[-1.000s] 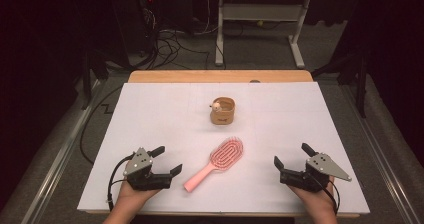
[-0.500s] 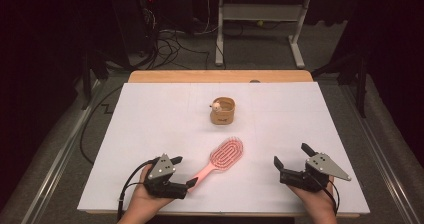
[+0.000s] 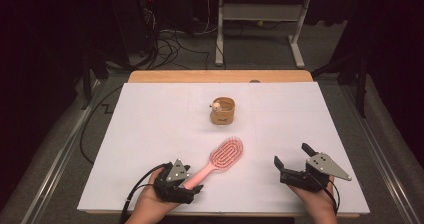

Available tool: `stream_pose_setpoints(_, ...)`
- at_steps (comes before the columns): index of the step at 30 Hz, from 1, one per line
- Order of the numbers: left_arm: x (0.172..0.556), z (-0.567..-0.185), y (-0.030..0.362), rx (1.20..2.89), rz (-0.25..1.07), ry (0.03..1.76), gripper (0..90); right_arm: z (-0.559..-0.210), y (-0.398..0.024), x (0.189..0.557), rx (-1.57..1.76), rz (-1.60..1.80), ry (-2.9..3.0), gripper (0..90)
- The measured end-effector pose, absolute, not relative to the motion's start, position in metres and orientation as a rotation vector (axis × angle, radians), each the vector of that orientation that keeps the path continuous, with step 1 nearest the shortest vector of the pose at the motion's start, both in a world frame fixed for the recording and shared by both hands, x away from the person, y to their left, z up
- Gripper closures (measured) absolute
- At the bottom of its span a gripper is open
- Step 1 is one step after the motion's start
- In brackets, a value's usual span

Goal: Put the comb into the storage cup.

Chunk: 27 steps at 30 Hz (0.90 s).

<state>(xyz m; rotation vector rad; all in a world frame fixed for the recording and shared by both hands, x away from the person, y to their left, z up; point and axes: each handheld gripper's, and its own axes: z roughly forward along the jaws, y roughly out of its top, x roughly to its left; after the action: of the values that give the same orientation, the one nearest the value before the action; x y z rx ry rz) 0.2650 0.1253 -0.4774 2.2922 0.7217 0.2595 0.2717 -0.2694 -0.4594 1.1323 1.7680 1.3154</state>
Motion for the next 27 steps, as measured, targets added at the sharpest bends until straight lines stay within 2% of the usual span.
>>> stream_pose_setpoints(12, 0.2650, -0.4784, 0.1225, 2.294, 0.245, 0.727, 45.2, -0.4596, -0.2697, 0.2722, 1.128, 1.313, 1.774, 0.2)
stream_pose_setpoints(17, 0.2639, -0.4778, 0.1231, 2.292, 0.246, 0.718, 60.5, -0.4601, -0.2688, 0.2723, 1.129, 1.312, 1.777, 0.2)
stream_pose_setpoints(27, 0.2673, -0.4761, 0.1284, 2.303, 0.249, 0.744, 62.9, -0.4603, -0.2692, 0.2720, 1.136, 1.317, 1.773, 0.2)
